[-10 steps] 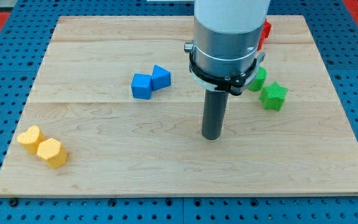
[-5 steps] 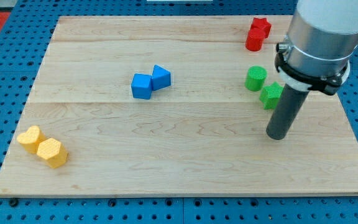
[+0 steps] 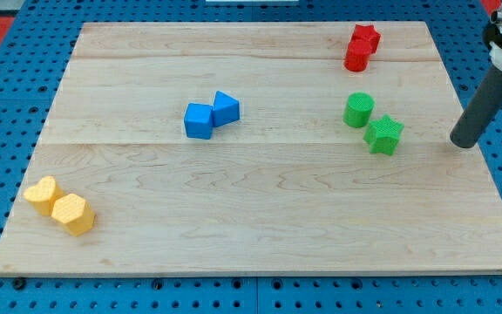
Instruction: Move the green star to the bottom side of the green circle
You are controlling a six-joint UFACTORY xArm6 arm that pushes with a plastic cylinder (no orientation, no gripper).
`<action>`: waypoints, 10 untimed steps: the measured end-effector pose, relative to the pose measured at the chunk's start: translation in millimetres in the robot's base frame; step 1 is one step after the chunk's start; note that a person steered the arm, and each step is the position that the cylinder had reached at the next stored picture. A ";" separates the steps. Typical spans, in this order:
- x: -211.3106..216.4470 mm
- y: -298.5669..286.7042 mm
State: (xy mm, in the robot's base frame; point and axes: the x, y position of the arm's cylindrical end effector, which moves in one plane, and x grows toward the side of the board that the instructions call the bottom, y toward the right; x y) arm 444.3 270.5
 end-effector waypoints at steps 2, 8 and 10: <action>-4.0 -10.5; 6.0 -73.7; -45.8 -56.6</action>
